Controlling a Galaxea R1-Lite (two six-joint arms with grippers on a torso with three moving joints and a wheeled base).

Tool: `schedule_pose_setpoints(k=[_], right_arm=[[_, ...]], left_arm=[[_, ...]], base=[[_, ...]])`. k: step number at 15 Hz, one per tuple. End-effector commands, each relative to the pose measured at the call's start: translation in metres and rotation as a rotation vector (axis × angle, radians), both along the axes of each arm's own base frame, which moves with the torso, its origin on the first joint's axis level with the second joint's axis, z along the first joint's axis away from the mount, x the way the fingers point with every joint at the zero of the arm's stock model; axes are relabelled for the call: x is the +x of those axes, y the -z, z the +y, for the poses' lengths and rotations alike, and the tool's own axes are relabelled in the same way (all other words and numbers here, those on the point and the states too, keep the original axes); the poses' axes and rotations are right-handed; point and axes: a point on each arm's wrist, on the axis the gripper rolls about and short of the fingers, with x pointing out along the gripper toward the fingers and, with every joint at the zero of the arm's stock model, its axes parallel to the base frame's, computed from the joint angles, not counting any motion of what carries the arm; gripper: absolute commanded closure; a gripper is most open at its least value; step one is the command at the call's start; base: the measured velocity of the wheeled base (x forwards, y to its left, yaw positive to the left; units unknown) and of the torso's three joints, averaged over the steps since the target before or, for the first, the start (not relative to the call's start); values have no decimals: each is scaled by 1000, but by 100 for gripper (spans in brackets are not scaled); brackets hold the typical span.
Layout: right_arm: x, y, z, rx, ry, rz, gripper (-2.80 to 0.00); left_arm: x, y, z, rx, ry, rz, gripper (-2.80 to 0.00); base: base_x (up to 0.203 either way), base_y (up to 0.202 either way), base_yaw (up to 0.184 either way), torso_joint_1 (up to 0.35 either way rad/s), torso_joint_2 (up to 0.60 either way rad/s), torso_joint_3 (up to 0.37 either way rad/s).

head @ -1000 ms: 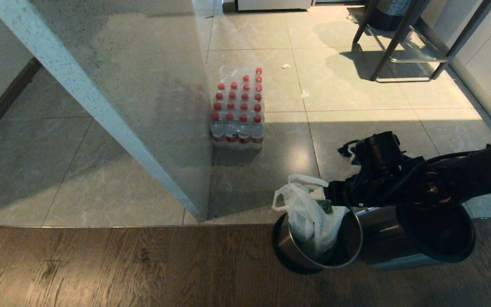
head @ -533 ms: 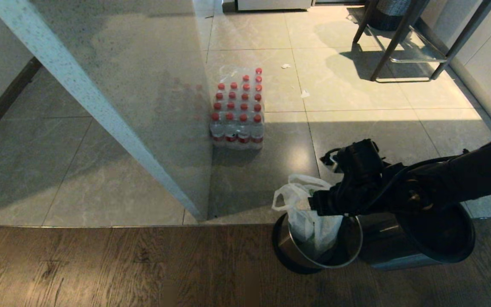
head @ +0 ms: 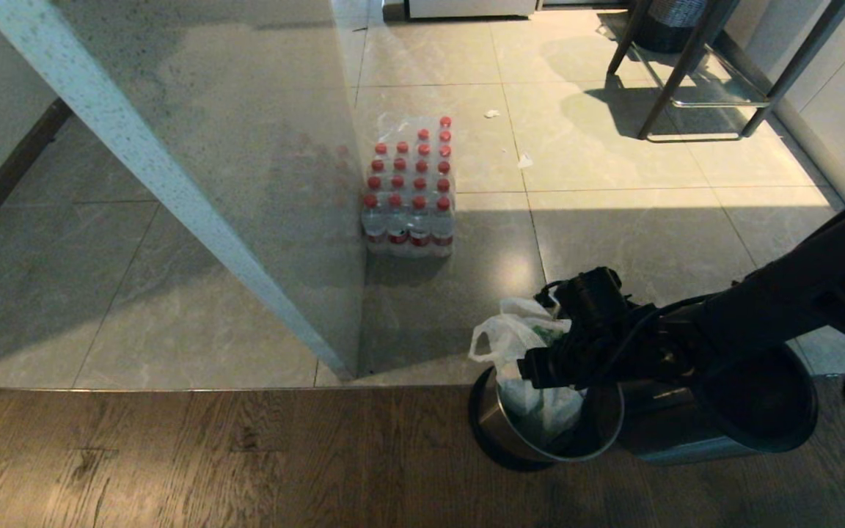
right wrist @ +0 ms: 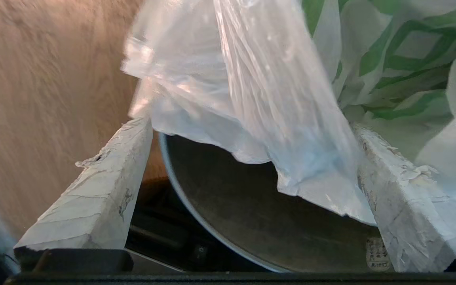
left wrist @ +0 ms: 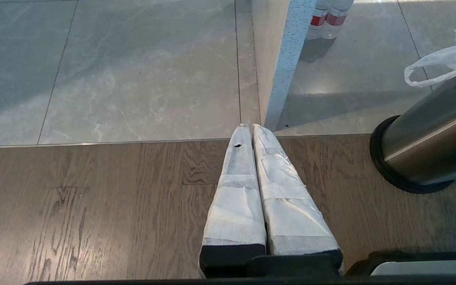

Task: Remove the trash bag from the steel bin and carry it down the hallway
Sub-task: Pick up the trash bag

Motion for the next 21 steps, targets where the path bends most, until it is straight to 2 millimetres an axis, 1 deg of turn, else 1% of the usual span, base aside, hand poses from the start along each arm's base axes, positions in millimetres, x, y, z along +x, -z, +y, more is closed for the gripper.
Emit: schedule_pose_setpoints(k=[1, 6, 12, 16, 20, 21], right_arm=[[2, 11, 1, -25, 7, 18, -280], [6, 30, 1, -52, 16, 52, -280], [18, 37, 7, -44, 18, 39, -280], [21, 51, 8, -73, 30, 56, -280], [26, 50, 10, -54, 32, 24, -280], [27, 51, 10, -52, 34, 22, 0]], left_arm=[[0, 0, 0, -1, 0, 1, 0], [0, 0, 0, -1, 0, 1, 0], [0, 0, 0, -1, 0, 1, 0], [0, 0, 0, -1, 0, 1, 0], [0, 0, 0, -1, 0, 1, 0], [0, 0, 0, -1, 0, 1, 0]], base=[[0, 0, 0, 0, 0, 0], [0, 0, 0, 0, 0, 0], [0, 0, 0, 0, 0, 0], [0, 0, 0, 0, 0, 0], [0, 0, 0, 0, 0, 0], [0, 0, 0, 0, 0, 0]])
